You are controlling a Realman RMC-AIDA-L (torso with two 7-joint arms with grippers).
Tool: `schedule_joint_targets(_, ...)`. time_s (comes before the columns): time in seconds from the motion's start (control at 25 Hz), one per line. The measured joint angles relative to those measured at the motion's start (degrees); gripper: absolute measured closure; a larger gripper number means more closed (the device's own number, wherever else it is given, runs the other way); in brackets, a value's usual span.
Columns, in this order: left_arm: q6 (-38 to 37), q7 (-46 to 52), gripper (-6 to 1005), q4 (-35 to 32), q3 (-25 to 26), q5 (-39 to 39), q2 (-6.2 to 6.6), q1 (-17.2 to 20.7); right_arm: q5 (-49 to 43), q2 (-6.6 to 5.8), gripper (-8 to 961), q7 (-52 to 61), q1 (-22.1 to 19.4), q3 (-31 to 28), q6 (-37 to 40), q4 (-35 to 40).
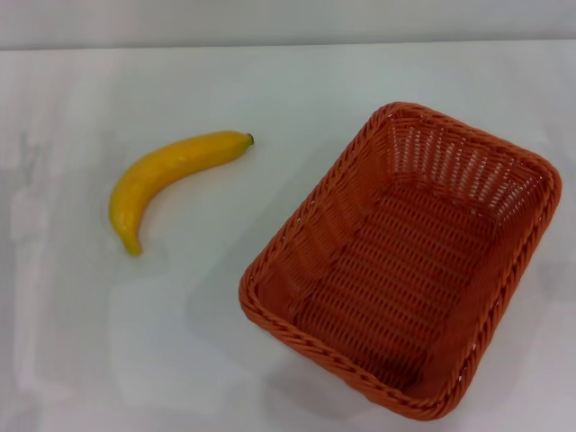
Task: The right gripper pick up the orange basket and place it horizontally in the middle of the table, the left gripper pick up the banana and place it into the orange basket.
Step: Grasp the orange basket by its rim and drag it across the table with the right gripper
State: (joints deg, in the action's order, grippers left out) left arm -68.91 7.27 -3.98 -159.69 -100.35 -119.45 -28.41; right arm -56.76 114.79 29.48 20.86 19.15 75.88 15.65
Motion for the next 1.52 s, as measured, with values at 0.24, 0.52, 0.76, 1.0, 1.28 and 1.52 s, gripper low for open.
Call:
schedule_joint_targets(0.24,0.0,0.0,136,-0.1,0.0,0.0,0.00,-0.2,0.0,0.01,175,0.0,-0.1,-0.1,0.0,0.0)
schedule_joint_targets(0.52,0.0,0.0,138,-0.1,0.0,0.1,0.00,-0.2,0.0,0.05,177,0.0,0.3,-0.1,0.0,0.0)
schedule_joint_targets(0.76,0.0,0.0,138,-0.1,0.0,0.1,0.00,-0.2,0.4,0.07,179,0.0,0.3,-0.1,0.0,0.0)
schedule_joint_targets(1.0,0.0,0.0,137,-0.1,0.0,0.1,0.00,-0.3,0.5,0.08,181,0.0,0.2,-0.1,0.0,-0.1)
schedule_joint_targets(1.28,0.0,0.0,137,-0.1,0.0,0.1,0.00,-0.3,0.6,0.07,182,0.1,0.2,-0.1,0.0,-0.1)
schedule_joint_targets(1.52,0.0,0.0,138,-0.2,0.0,0.0,0.01,-0.3,0.4,-1.77,182,16.0,0.6,2.2,0.1,1.2)
